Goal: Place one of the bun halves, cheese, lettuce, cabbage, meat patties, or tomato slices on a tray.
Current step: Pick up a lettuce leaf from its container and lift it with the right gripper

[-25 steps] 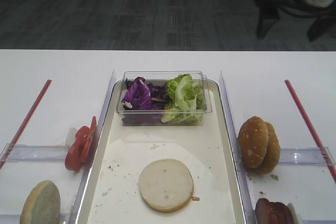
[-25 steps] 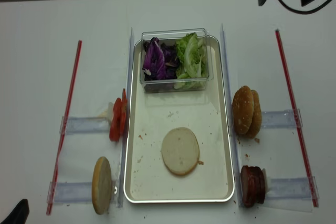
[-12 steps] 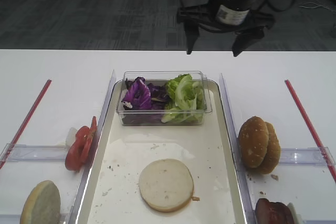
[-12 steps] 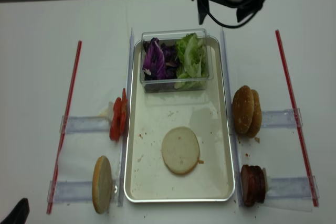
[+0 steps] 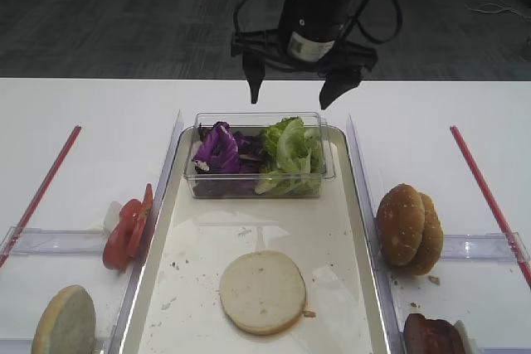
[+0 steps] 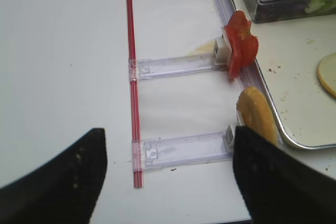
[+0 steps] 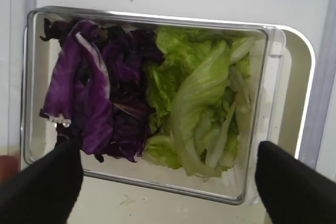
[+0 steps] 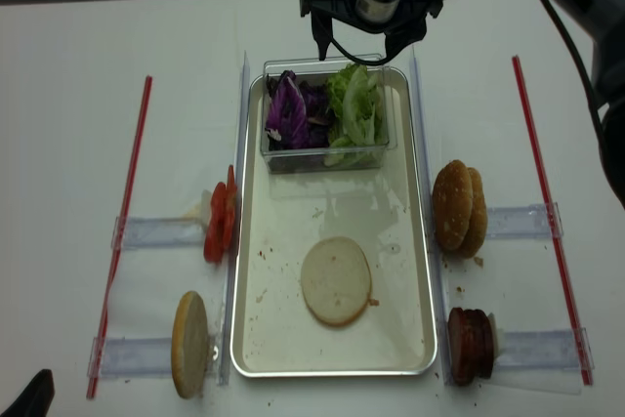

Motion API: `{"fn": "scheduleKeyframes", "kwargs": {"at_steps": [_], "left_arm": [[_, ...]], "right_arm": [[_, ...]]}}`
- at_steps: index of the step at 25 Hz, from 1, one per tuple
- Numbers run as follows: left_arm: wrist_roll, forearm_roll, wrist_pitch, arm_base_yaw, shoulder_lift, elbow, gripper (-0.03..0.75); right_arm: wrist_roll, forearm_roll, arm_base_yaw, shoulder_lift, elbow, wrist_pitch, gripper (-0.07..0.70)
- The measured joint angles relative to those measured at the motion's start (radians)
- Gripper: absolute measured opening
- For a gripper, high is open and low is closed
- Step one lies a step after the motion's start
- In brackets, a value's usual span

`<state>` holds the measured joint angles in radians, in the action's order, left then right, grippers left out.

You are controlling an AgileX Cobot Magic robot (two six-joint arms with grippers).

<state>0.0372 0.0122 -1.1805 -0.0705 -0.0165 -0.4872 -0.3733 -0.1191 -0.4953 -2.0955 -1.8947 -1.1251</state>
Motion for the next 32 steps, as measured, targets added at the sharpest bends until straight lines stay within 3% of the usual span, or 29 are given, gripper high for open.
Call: {"fn": "scheduleKeyframes", "kwargs": {"at_steps": [17, 32], "left_arm": [[0.000, 0.000, 0.000, 0.000, 0.000, 0.000, 0.504], [0.000, 0.000, 0.000, 0.000, 0.000, 0.000, 0.504]], "right_arm": [[-0.037, -0.034, -0.008, -0.133, 0.000, 0.075, 0.650], [-0.039, -0.006, -0.008, -0.166, 0.000, 0.094, 0.647]]}}
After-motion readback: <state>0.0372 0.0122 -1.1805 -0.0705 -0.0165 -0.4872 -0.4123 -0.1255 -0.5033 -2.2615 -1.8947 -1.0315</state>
